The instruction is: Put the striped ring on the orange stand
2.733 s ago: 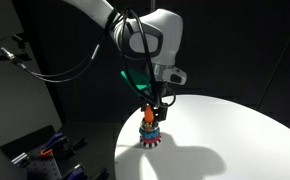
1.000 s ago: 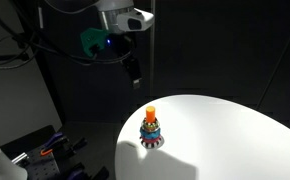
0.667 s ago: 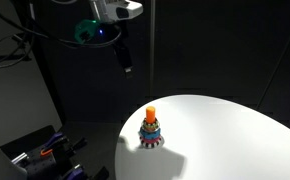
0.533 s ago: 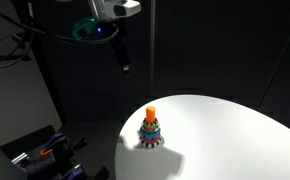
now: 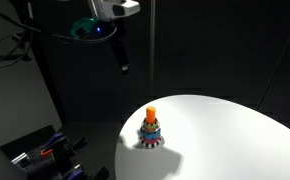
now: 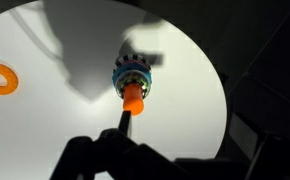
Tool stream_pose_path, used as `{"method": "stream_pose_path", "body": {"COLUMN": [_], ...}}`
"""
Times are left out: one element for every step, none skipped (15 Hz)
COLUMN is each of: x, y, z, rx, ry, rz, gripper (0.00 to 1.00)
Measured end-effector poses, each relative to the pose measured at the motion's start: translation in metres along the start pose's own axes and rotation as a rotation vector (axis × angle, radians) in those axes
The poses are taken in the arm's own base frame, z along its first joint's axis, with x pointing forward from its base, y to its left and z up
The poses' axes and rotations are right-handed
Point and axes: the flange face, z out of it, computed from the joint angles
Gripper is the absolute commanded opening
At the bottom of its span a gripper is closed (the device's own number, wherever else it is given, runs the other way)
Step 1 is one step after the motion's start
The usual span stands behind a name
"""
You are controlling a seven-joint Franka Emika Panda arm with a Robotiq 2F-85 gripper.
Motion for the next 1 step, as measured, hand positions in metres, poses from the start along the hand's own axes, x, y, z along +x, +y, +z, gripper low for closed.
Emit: {"method": "stream_pose_path", "body": {"x": [0.0], "y": [0.0], "z": [0.0], "rx": [0.0], "ry": [0.0], "rz": [0.0], "gripper": [1.0]}}
